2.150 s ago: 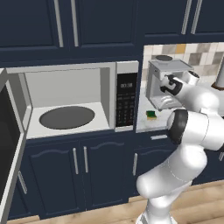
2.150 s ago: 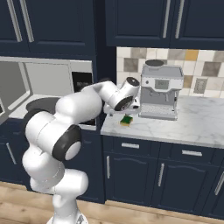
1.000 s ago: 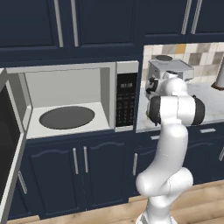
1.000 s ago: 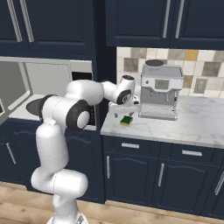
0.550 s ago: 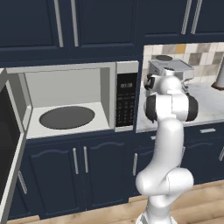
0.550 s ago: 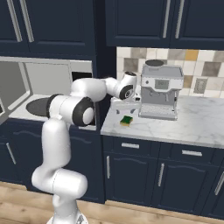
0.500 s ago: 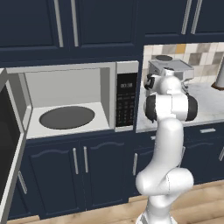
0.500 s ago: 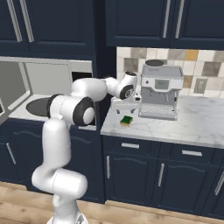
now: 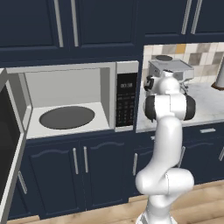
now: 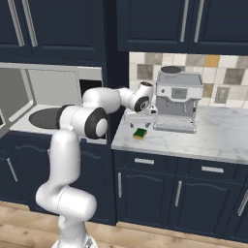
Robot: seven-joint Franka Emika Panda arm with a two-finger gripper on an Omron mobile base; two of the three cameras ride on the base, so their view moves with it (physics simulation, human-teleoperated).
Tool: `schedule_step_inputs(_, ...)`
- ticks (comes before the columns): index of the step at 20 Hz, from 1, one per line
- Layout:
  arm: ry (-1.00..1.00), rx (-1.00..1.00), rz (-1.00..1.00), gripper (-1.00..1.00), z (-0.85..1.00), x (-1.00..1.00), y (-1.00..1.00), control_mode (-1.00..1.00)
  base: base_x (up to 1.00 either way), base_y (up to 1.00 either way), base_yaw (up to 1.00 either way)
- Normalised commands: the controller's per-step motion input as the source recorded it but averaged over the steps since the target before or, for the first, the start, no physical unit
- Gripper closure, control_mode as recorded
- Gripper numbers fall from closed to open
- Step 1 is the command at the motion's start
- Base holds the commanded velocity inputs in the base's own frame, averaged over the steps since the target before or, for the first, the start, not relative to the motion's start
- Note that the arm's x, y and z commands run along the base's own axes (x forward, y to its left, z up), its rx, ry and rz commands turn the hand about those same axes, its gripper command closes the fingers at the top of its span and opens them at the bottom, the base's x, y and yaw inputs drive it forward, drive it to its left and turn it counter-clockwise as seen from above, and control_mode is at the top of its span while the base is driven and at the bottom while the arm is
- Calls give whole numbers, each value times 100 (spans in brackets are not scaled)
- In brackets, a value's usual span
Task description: Place the sponge inside the microwave to prepare for sanitizing.
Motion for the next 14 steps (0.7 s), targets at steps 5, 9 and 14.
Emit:
schedule_step_inputs(5, 0, 2, -5, -100, -25, 14, 0, -100, 0, 0, 0)
schedule_step_inputs(9, 0, 4, -6, -100, -16, 14, 0, -100, 0, 0, 0)
schedule_step_inputs(14, -1, 3, -6, -100, -9, 22, 0, -100, 0, 0, 0)
